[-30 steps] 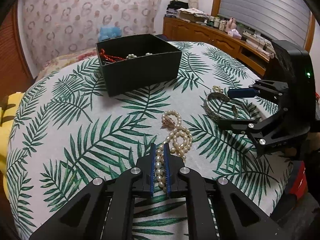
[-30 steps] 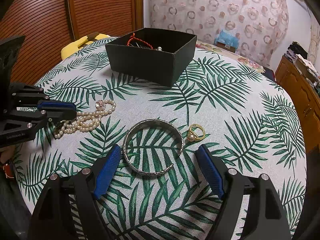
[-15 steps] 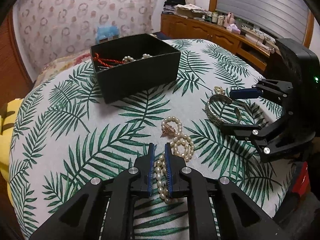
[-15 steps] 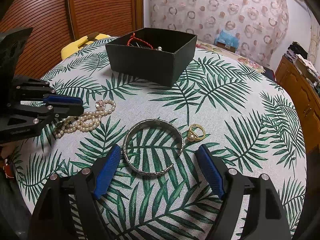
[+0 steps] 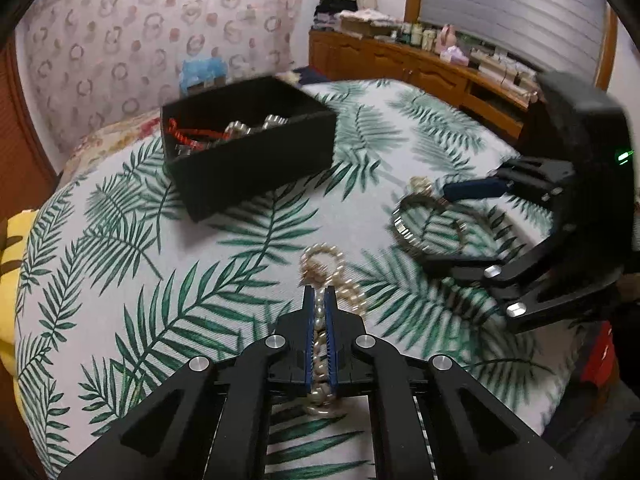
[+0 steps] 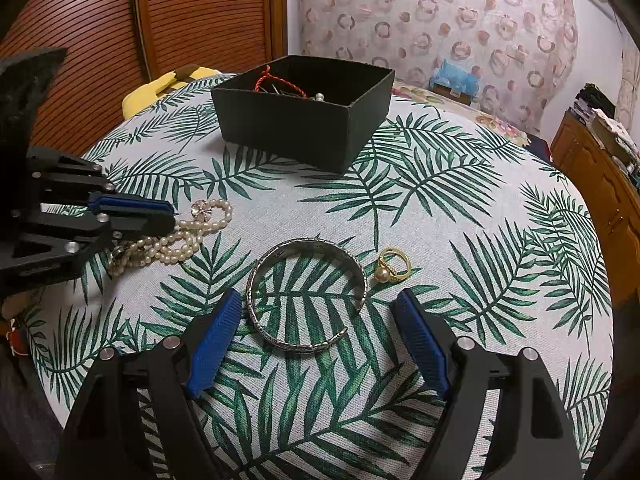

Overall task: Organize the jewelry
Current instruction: 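Grasp the long pearl necklace with the left gripper, then grasp the silver bangle with the right gripper while the left lifts the pearl necklace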

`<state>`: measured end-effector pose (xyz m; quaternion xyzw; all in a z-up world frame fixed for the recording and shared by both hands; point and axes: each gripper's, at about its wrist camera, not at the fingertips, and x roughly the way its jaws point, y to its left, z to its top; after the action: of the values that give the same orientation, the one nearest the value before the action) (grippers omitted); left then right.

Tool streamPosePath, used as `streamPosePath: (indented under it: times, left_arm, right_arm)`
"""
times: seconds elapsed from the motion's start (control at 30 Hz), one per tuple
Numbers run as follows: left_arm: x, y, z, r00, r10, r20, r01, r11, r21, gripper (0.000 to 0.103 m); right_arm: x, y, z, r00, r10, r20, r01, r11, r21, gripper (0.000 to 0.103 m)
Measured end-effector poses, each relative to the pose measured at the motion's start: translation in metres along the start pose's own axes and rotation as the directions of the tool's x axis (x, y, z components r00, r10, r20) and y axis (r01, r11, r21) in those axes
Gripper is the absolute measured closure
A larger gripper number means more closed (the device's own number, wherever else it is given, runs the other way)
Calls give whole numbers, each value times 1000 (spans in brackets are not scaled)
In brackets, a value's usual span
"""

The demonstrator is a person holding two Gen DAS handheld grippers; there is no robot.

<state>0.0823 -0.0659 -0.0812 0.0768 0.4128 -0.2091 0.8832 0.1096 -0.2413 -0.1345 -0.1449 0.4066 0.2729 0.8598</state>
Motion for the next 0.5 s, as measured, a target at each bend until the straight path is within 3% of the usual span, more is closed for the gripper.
streamPosePath:
  times: [0.5]
  left_arm:
    - [-67,-4,39,980,4,200,-1,1000,-16,99]
  right_arm:
    - [0,0,0,1000,0,0,0,1000,0,21]
